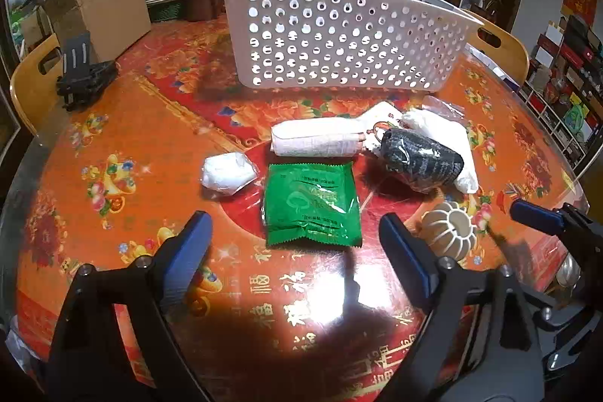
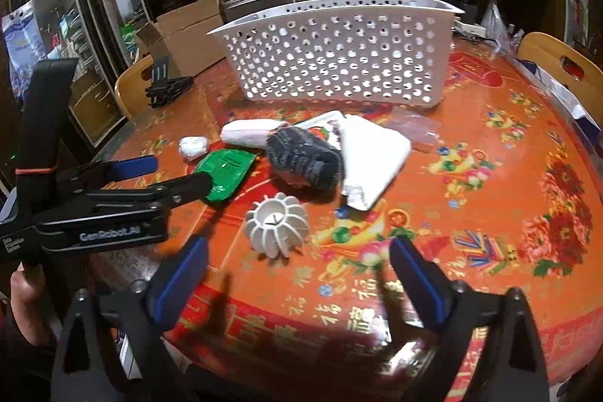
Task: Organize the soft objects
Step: 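Reach the left gripper to the green packet and close on it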
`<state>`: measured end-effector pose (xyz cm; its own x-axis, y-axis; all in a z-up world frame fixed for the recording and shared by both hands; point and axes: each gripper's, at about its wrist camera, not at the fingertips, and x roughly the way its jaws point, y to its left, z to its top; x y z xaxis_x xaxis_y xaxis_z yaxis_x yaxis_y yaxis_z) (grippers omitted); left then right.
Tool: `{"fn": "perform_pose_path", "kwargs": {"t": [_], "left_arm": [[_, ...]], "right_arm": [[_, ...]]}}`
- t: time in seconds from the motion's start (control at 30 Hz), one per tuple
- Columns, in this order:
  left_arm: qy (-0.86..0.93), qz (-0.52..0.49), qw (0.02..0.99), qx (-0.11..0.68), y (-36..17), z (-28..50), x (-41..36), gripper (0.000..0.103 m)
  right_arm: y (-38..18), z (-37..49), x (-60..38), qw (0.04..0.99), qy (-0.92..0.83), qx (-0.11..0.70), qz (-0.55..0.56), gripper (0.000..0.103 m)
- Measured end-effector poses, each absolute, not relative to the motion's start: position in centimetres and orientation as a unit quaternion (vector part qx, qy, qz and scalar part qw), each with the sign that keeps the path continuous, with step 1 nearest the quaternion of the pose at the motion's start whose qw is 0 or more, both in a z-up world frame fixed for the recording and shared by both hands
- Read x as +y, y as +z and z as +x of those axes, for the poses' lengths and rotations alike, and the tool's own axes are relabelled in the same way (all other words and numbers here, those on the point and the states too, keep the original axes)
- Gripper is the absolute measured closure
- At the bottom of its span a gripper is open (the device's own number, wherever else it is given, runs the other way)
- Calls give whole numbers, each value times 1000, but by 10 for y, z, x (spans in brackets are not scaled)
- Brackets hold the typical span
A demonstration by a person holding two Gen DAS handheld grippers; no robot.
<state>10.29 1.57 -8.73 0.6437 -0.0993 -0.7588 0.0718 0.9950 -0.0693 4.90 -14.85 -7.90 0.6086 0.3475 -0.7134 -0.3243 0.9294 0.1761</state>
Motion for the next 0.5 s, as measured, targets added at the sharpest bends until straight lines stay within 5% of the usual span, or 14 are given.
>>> {"fn": "perform_pose_path", "kwargs": {"t": [0.5], "left_arm": [[-68,-25,902,425,-96,111,16,21]], "right_arm": [[-86,61,-124,888,211,408,-12,38]]}}
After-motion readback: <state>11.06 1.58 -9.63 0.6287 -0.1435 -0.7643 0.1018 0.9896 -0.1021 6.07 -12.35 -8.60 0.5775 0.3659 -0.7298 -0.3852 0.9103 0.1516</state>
